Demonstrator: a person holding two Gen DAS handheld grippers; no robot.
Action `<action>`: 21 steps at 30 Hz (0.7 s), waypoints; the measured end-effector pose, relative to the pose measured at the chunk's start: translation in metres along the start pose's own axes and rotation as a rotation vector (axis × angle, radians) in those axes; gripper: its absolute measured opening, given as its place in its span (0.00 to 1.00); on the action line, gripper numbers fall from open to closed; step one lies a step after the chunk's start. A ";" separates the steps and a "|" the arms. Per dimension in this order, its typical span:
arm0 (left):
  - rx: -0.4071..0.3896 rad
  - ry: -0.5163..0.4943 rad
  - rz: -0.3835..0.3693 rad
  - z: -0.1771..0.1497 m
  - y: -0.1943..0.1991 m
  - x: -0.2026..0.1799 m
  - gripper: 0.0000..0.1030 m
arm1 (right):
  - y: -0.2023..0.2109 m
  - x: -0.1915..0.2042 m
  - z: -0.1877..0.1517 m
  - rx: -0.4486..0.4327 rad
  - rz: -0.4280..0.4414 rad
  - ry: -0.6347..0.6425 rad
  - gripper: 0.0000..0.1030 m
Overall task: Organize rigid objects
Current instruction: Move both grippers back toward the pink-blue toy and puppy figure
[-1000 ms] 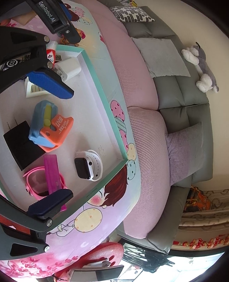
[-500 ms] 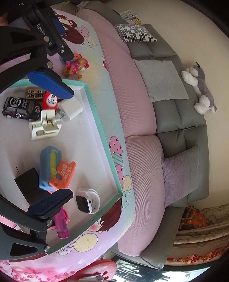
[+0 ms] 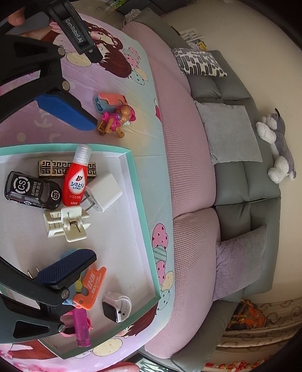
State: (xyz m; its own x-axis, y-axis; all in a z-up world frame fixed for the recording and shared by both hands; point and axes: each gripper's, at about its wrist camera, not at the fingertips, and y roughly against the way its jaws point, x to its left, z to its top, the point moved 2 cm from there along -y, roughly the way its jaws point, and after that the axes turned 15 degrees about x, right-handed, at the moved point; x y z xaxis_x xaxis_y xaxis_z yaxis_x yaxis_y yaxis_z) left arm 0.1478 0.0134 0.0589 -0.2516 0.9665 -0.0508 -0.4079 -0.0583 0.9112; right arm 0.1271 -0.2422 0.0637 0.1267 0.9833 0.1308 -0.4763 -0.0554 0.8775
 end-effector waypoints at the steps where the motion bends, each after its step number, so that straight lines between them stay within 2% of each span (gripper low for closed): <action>1: 0.000 0.009 -0.002 0.000 0.000 0.005 0.96 | -0.002 0.004 0.000 0.003 0.000 0.006 1.00; 13: 0.007 0.099 0.006 0.002 -0.006 0.049 0.96 | -0.017 0.044 -0.005 0.037 0.017 0.074 1.00; 18: -0.003 0.085 -0.017 0.004 -0.012 0.042 0.96 | -0.017 0.046 -0.007 0.033 -0.002 0.090 1.00; 21: -0.018 0.075 -0.058 0.006 -0.016 0.033 0.96 | -0.017 0.044 -0.005 0.028 -0.003 0.087 1.00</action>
State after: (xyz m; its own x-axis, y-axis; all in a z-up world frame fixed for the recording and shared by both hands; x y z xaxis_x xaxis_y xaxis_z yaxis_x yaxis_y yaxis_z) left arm 0.1516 0.0477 0.0454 -0.2917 0.9470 -0.1347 -0.4392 -0.0075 0.8984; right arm 0.1361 -0.1973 0.0518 0.0512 0.9947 0.0886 -0.4512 -0.0561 0.8906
